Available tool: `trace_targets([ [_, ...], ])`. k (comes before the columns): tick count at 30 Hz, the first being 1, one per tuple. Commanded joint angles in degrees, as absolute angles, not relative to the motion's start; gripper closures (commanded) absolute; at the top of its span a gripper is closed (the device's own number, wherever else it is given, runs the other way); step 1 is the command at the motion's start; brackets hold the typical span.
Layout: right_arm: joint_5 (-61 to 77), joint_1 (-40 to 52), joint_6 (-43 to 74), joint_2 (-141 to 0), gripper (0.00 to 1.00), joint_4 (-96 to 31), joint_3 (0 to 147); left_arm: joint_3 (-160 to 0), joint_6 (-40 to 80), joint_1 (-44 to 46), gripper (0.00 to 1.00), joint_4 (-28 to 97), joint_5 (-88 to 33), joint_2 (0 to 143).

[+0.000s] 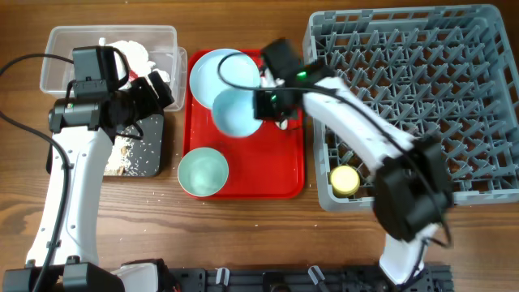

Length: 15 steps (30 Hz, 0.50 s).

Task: Sort waste into correct bins and load items into the dishwasher rack
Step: 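Grasp light-blue bowl on red tray with right gripper, then place light-blue bowl upright in the back of the dish rack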

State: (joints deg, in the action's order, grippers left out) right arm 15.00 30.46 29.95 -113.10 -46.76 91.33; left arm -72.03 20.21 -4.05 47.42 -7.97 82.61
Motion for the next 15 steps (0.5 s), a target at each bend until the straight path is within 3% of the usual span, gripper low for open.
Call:
trace_targets([
  [1,3.3,28.1,28.4,-104.2,0.96,-48.2,91.9,-72.8,19.7,-4.4,0.0,47.4,-8.3,82.8],
  [9,-15.2,25.2,25.5,-95.5,0.96,-48.4,91.9,-72.8,19.7,-4.4,0.0,47.4,-8.3,82.8],
  [15,-41.5,24.1,22.6,-95.5,0.96,-45.8,91.9,-72.8,19.7,-4.4,0.0,47.4,-8.3,82.8],
])
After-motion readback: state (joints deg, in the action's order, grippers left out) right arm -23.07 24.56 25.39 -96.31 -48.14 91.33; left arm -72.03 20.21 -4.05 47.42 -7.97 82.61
